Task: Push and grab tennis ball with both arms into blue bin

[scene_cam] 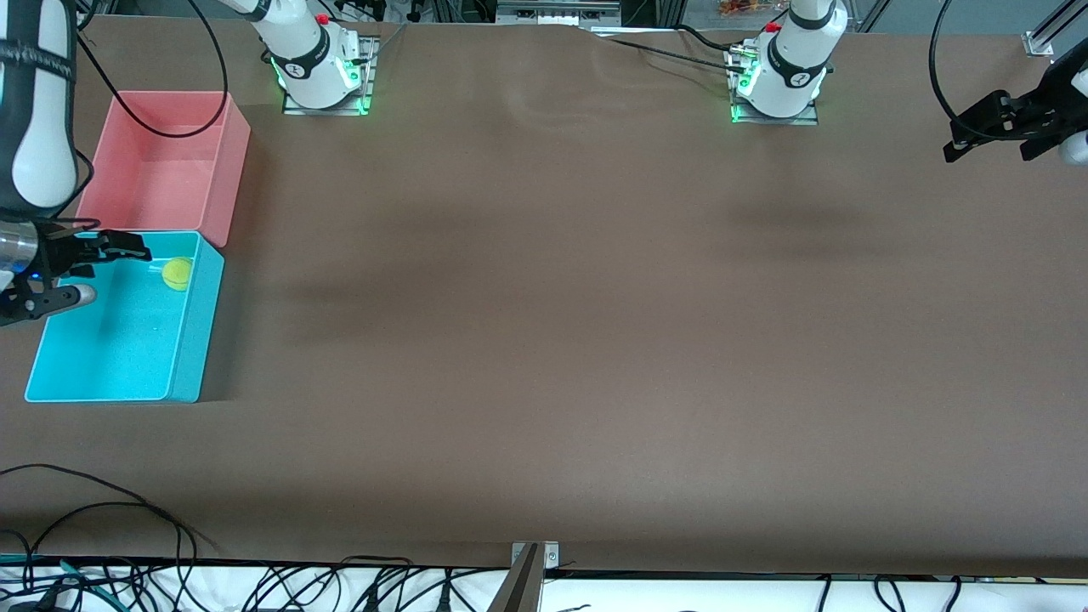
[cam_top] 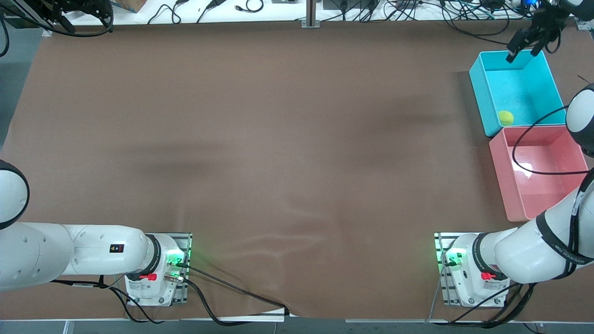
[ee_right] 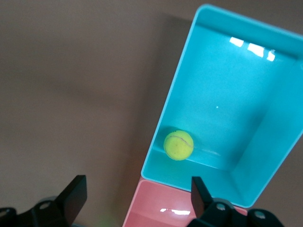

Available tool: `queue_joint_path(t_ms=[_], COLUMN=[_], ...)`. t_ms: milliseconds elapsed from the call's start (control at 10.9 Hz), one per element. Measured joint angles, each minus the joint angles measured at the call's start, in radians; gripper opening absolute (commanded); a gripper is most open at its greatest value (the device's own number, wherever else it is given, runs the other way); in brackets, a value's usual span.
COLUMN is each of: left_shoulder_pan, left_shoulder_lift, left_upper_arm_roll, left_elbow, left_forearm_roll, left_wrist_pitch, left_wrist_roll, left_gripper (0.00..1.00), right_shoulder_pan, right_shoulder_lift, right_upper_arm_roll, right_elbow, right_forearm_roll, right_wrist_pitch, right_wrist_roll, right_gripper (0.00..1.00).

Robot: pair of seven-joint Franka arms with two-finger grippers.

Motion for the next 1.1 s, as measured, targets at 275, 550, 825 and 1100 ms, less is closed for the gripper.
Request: queue_joint_path(t_ms=[275, 550, 825, 1100], left_shoulder_pan=[0.001, 0.001, 0.001, -0.003], left_shoulder_lift=[0.000, 0.002, 0.003, 0.003], left_upper_arm_roll=[0.001, 0.000, -0.001, -0.006], left_elbow=[0.000, 0.000, 0.001, 0.002], left_forearm_roll=[0.000, 0.000, 0.000, 0.000], left_wrist_pitch=[0.000, 0.000, 0.000, 0.000], left_wrist_roll=[0.000, 0.000, 0.000, 0.000], left_gripper=[1.00, 1.00, 1.00, 1.00], right_shoulder_pan=[0.041, 0.091, -0.126, -0.267], right_shoulder_lift=[-0.011, -0.039, -0.119, -0.241], right_upper_arm_roll=[0.000, 0.016, 0.332, 0.503], right_elbow=[0.061, 0.071, 0.065, -0.063], right_forearm_roll=[0.000, -0.032, -0.086, -0.161], right_wrist_pitch=[-0.028, -0.049, -0.070, -0.021], right_wrist_roll=[0.021, 0.121, 0.283, 0.422], right_gripper=[1.00, 1.00, 0.96, 0.96])
